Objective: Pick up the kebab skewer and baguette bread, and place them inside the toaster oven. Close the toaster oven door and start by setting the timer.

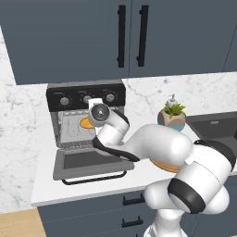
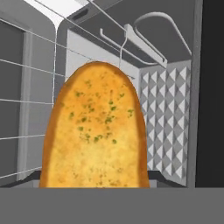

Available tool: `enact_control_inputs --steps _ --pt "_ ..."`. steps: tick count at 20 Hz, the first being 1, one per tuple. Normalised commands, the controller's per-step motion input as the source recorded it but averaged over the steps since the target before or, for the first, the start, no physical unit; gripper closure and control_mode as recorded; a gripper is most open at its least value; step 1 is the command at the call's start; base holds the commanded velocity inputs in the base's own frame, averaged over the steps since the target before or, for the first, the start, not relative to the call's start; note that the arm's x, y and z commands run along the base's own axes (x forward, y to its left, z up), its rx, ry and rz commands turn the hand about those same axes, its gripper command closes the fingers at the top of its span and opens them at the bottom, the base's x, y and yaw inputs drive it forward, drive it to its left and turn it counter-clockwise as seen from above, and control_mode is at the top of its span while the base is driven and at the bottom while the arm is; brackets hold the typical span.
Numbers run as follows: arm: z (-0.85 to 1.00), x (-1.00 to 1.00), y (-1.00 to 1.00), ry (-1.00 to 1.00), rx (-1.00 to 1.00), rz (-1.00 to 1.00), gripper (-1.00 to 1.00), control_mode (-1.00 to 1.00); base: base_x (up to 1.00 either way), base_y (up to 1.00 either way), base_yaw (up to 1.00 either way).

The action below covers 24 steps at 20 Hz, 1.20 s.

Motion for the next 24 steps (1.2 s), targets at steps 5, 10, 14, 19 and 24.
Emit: enact_control_inputs --steps 5,10,14,19,24 --pt "-0.01 0.24 0.00 0.00 0.00 -0.03 1.00 -1.00 0.00 0.00 0.00" --pt "0.00 0.26 0.00 0.01 0.00 -0.05 1.00 -1.00 0.00 0.00 0.00" --pt "0.00 0.30 0.00 0.04 0.00 -0.02 -1.00 -1.00 0.00 0.00 0.00" --pt "0.00 0.34 -0.01 0.04 0.00 -0.01 -1.00 -1.00 0.00 0.00 0.00" --pt "0.00 0.28 -0.02 0.01 0.00 0.00 -1.00 -1.00 0.00 0.00 0.00"
